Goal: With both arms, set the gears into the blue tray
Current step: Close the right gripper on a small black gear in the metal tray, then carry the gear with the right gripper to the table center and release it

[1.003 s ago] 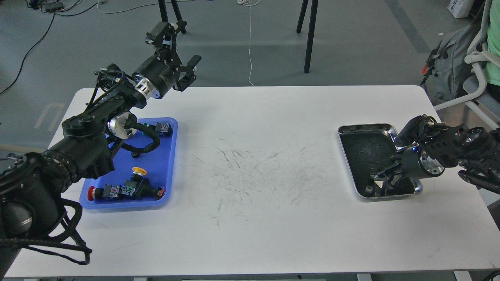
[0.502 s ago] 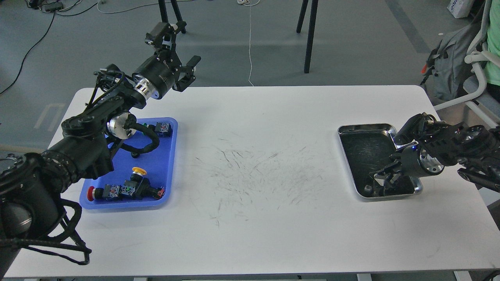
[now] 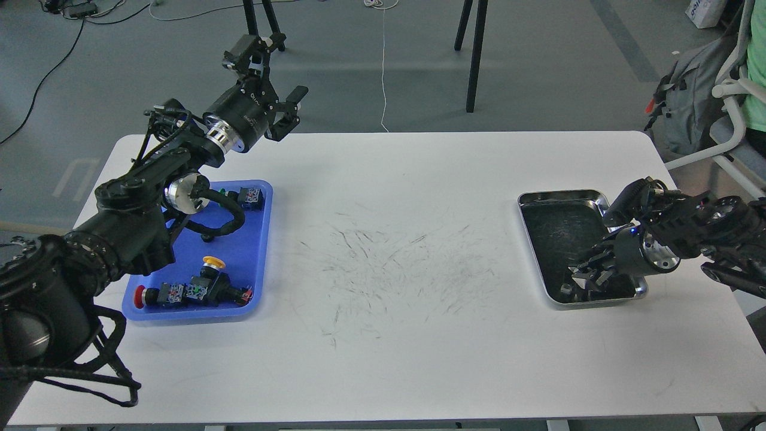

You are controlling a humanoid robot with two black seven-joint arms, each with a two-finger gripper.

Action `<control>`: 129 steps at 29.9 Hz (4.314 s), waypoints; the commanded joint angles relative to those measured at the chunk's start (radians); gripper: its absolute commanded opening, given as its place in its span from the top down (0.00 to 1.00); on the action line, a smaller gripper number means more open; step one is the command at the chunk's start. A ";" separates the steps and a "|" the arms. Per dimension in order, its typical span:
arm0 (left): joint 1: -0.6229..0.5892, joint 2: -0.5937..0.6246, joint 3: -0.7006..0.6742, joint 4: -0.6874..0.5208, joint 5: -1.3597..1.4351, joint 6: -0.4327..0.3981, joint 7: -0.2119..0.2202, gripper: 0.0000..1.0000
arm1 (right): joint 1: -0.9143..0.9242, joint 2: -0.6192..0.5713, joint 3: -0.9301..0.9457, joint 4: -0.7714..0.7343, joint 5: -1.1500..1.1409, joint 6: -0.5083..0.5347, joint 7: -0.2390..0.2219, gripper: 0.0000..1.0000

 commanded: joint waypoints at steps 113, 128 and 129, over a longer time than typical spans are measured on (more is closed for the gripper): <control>0.035 0.105 -0.015 0.003 -0.023 0.000 0.000 0.00 | -0.276 0.537 0.397 -0.165 -0.007 -0.442 0.000 0.98; 0.036 0.109 -0.015 0.002 -0.021 0.000 0.000 0.00 | -0.287 0.537 0.361 -0.171 -0.005 -0.444 0.000 0.88; 0.036 0.109 -0.015 0.002 -0.021 0.000 0.000 0.00 | -0.287 0.537 0.362 -0.171 -0.005 -0.444 0.000 0.88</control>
